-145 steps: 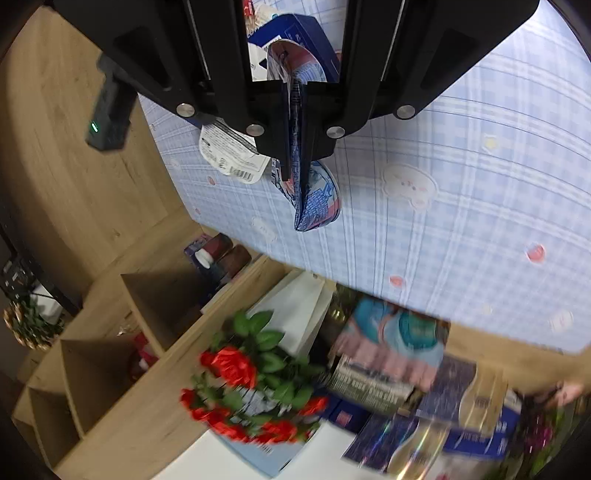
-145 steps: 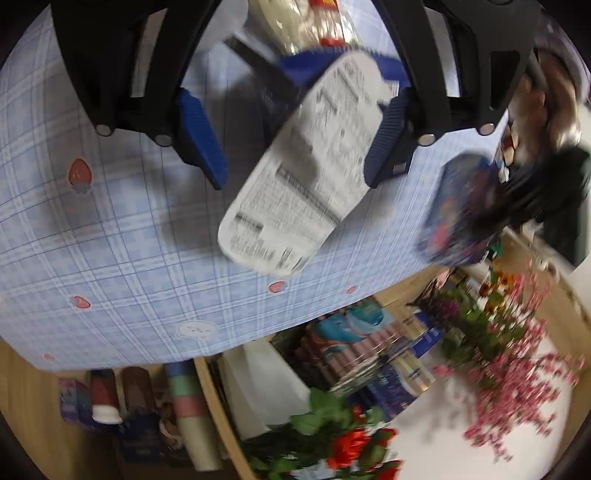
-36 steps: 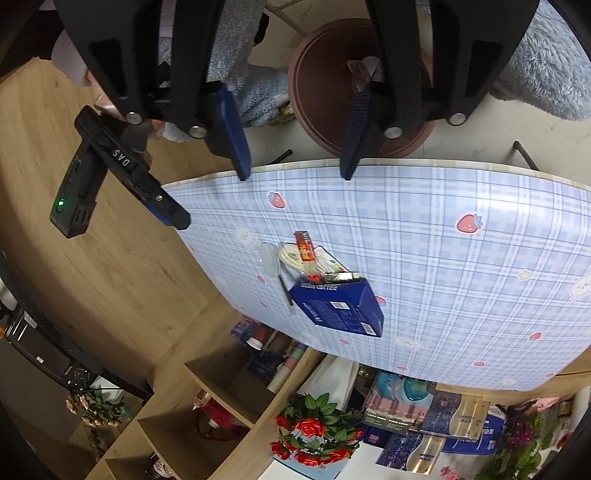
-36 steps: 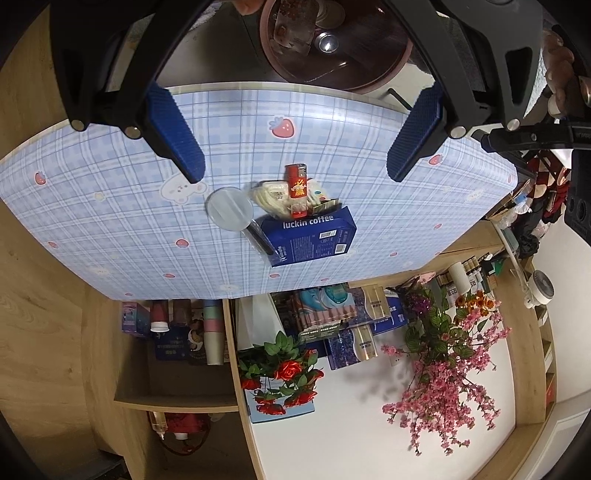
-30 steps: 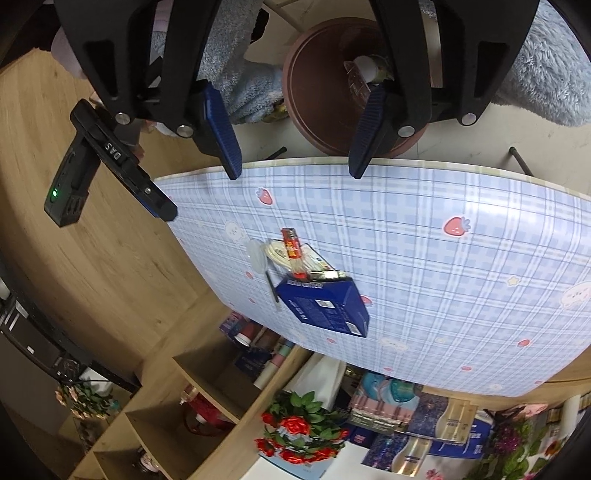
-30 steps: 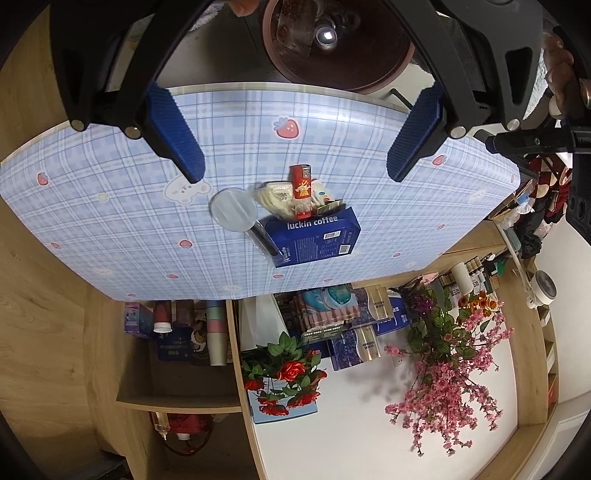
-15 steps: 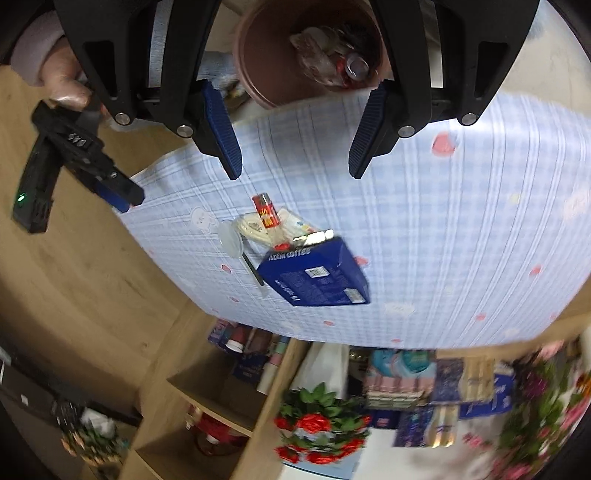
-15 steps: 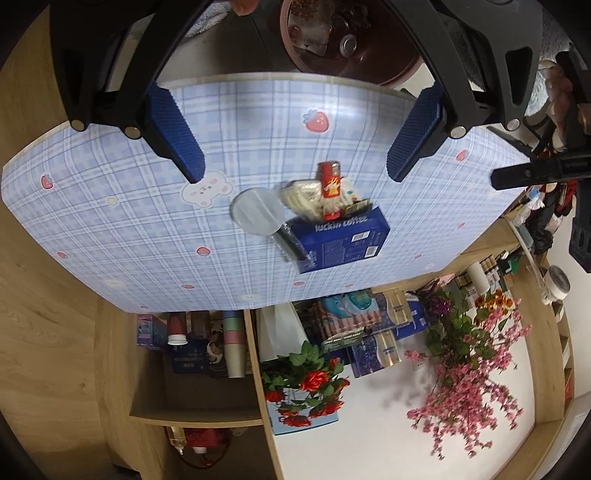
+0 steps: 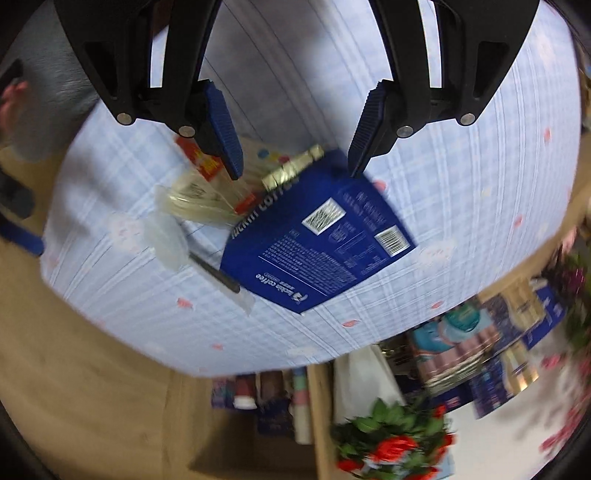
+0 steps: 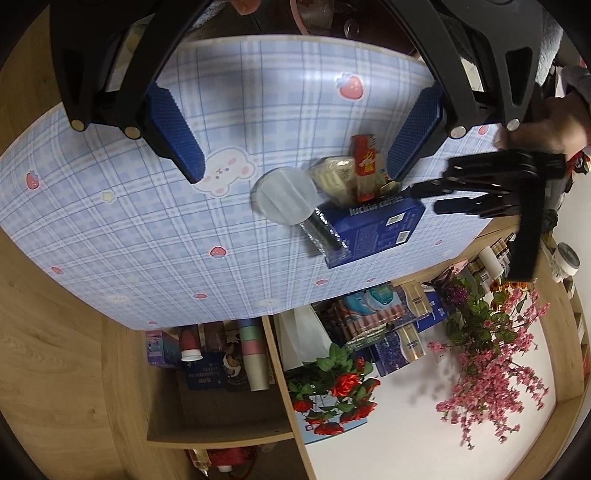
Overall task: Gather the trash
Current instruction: 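Reach the left tool to the blue luckin coffee box and grasp it, then grasp the clear round lid with the right tool while the left tool holds the coffee box, then carry the clear lid over the bin and open the right tool while the left tool holds the box, then lower the blue coffee box into the bin and open the left tool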
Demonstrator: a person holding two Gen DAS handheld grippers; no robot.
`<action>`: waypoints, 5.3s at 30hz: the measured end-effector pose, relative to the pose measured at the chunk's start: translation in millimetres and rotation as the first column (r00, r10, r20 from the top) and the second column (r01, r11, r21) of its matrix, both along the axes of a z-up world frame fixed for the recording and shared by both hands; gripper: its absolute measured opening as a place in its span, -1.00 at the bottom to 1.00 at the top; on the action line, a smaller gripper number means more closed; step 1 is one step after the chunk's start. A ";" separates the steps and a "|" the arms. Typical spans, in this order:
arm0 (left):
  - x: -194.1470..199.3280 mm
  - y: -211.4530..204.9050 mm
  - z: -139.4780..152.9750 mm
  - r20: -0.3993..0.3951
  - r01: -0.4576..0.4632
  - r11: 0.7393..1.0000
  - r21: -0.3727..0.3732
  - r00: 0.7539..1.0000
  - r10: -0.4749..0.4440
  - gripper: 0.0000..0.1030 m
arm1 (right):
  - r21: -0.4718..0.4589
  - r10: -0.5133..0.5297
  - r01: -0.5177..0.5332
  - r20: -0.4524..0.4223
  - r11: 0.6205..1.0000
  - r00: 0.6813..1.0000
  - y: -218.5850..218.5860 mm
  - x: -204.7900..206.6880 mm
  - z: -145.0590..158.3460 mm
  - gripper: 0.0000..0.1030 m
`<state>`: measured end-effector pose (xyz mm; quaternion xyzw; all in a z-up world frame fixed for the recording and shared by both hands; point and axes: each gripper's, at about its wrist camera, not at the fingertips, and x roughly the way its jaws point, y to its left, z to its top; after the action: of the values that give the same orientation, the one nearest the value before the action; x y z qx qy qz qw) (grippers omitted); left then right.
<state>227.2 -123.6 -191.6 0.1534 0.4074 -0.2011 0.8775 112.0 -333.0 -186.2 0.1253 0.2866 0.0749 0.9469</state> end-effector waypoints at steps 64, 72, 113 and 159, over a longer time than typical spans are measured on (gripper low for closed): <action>57.9 145.6 20.1 -0.122 -0.259 0.923 -0.285 0.965 0.233 -0.71 | -0.198 0.088 -0.143 -0.262 0.970 0.961 19.9 124.3 -48.5 0.53; 47.4 142.9 26.1 -0.091 -0.232 0.912 -0.338 0.973 0.214 -0.72 | -0.208 0.078 -0.147 -0.307 0.967 0.948 31.0 143.9 -62.5 0.53; -166.4 170.9 96.5 -0.030 -0.240 0.802 -0.547 0.963 0.267 -0.73 | -0.022 0.341 -0.344 -0.099 0.939 0.935 98.4 -54.4 -2.1 0.30; -218.8 110.3 10.1 -0.098 -0.112 0.871 -0.477 0.992 0.074 -0.71 | -0.164 -0.016 0.016 0.003 0.986 1.000 49.3 -79.7 -25.2 0.89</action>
<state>8.4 -13.2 -181.5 -0.0974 0.3848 -0.2595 0.8804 32.3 -283.7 -211.5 0.0494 0.2900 0.0437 0.9547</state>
